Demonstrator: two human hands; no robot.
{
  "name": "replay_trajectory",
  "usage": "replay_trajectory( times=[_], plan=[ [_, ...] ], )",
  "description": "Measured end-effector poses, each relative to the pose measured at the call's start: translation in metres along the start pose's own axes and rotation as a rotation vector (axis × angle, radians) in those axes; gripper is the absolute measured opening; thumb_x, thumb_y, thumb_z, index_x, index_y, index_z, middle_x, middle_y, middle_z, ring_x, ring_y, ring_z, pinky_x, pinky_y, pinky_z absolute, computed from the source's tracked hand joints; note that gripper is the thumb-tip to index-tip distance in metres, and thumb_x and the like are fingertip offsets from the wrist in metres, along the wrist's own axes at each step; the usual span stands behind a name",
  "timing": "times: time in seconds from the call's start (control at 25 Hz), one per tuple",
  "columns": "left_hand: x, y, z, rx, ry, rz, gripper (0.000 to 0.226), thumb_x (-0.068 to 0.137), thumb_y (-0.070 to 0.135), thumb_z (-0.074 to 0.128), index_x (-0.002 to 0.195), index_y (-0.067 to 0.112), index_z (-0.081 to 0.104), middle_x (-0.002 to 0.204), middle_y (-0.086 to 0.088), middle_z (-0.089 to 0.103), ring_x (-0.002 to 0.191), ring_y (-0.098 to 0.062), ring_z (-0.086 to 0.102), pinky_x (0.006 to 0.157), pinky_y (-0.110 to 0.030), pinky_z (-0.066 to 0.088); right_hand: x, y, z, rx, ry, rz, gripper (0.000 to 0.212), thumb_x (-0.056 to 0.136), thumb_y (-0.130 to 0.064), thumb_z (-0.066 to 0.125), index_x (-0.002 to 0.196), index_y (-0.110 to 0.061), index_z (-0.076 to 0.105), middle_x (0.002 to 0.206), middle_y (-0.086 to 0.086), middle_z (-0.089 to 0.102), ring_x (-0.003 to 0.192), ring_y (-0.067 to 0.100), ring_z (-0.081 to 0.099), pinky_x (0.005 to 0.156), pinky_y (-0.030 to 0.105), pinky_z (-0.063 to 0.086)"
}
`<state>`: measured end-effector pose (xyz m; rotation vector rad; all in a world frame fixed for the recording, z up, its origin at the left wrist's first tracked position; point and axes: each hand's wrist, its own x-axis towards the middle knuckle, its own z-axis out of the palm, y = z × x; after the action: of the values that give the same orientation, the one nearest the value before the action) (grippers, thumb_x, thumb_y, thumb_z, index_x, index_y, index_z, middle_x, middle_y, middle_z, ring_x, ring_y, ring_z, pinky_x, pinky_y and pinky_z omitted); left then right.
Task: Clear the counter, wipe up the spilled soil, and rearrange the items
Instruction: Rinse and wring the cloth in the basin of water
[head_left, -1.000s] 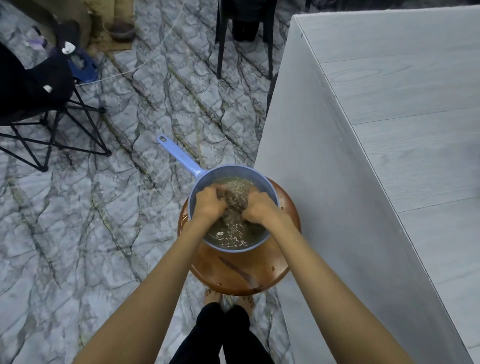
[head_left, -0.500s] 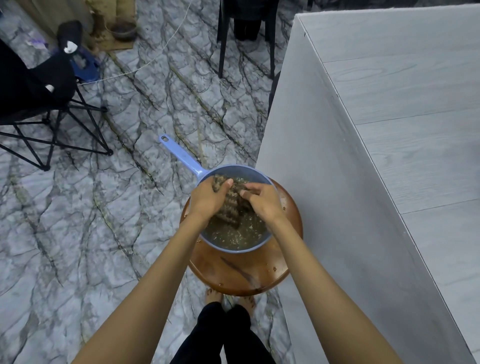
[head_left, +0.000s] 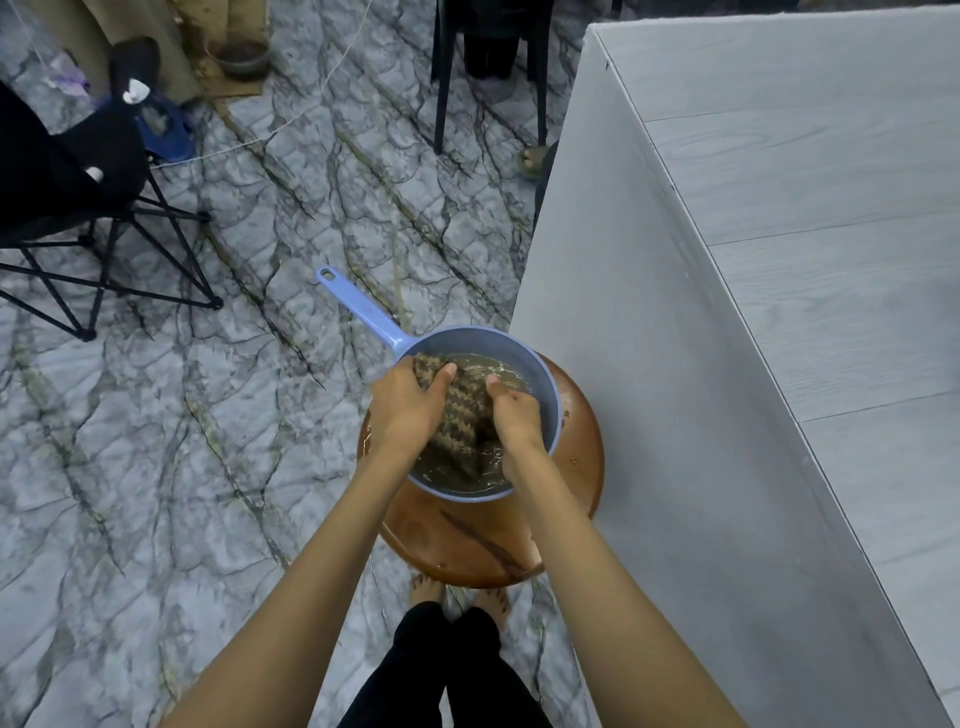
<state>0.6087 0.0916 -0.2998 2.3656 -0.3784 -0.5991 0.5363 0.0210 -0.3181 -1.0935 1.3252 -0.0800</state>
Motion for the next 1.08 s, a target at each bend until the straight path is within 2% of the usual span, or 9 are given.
replay_trajectory(
  times=[0.12,0.2,0.28,0.4,0.56,0.68,0.8,0.96,1.08],
  plan=[
    [0.003,-0.003,-0.001,0.013,-0.003,-0.005,0.046,0.088,0.038,0.054,0.117,0.001,0.055,0.117,-0.022,0.061,0.114,-0.036,0.053,0.089,-0.038,0.044,-0.001,0.003,0.002,-0.071,-0.009,-0.042,0.026,0.089,-0.025,0.059,0.101,-0.003,0.067,0.099,0.010,0.065,0.100,0.023,0.059,0.082,0.029,0.044],
    [0.000,-0.003,-0.001,0.037,-0.008,0.006,0.046,0.088,0.037,0.054,0.118,0.001,0.054,0.118,-0.021,0.061,0.114,-0.037,0.052,0.090,-0.039,0.043,0.003,0.000,0.002,-0.180,0.090,-0.034,0.025,0.094,-0.019,0.052,0.087,-0.001,0.067,0.080,0.010,0.061,0.076,0.021,0.058,0.069,0.027,0.048],
    [-0.001,-0.001,0.002,0.104,-0.022,0.018,0.047,0.088,0.037,0.054,0.120,0.003,0.050,0.116,-0.021,0.061,0.112,-0.038,0.054,0.087,-0.041,0.044,0.002,-0.005,0.000,-0.283,0.140,-0.035,0.024,0.097,-0.014,0.042,0.083,-0.005,0.060,0.074,0.007,0.056,0.061,0.017,0.049,0.058,0.025,0.043],
    [0.008,0.002,0.012,0.381,-0.165,0.073,0.047,0.088,0.034,0.055,0.122,0.005,0.043,0.119,-0.022,0.058,0.111,-0.039,0.054,0.084,-0.043,0.045,-0.001,-0.006,-0.002,-0.351,0.124,-0.123,0.025,0.096,-0.013,0.036,0.106,-0.005,0.058,0.094,0.010,0.059,0.077,0.023,0.053,0.068,0.032,0.042],
    [0.020,-0.002,0.035,0.557,-0.364,0.154,0.050,0.089,0.018,0.051,0.135,0.006,0.034,0.143,-0.024,0.027,0.132,-0.041,0.027,0.107,-0.047,0.030,-0.005,-0.009,-0.008,-0.428,0.055,-0.244,0.042,0.093,-0.010,0.038,0.135,-0.012,0.040,0.120,0.016,0.060,0.101,0.030,0.059,0.083,0.035,0.046],
    [0.021,-0.004,0.038,0.368,-0.332,0.313,0.039,0.082,0.015,0.056,0.120,0.005,0.054,0.128,-0.022,0.050,0.121,-0.037,0.046,0.100,-0.037,0.038,-0.002,-0.011,-0.013,-0.451,-0.039,-0.235,0.048,0.091,-0.006,0.039,0.138,-0.011,0.040,0.128,0.012,0.057,0.115,0.030,0.054,0.090,0.032,0.044],
    [0.022,0.001,0.008,0.130,-0.338,0.298,0.030,0.073,0.013,0.072,0.103,0.008,0.067,0.098,-0.004,0.062,0.095,-0.019,0.058,0.078,-0.018,0.038,-0.002,-0.018,-0.024,-0.288,-0.251,-0.179,0.053,0.082,-0.002,0.048,0.134,-0.015,0.047,0.125,0.009,0.057,0.109,0.023,0.053,0.081,0.023,0.046],
    [0.016,0.008,-0.041,-0.199,-0.656,0.308,0.029,0.065,0.004,0.079,0.087,0.019,0.071,0.088,0.007,0.070,0.089,-0.010,0.064,0.081,-0.018,0.047,0.004,-0.047,-0.053,-0.629,-0.752,-0.244,0.082,0.074,-0.011,0.071,0.143,-0.028,0.030,0.144,0.001,0.040,0.129,0.018,0.041,0.110,0.034,0.036],
    [0.017,0.013,-0.048,-0.490,-0.791,0.317,0.028,0.058,0.007,0.081,0.077,0.026,0.074,0.083,0.010,0.074,0.085,-0.006,0.068,0.077,-0.016,0.053,0.009,-0.062,-0.055,-0.685,-1.094,-0.113,0.073,0.074,-0.001,0.072,0.137,-0.017,0.038,0.133,0.001,0.051,0.123,0.021,0.050,0.105,0.031,0.043]
  ],
)
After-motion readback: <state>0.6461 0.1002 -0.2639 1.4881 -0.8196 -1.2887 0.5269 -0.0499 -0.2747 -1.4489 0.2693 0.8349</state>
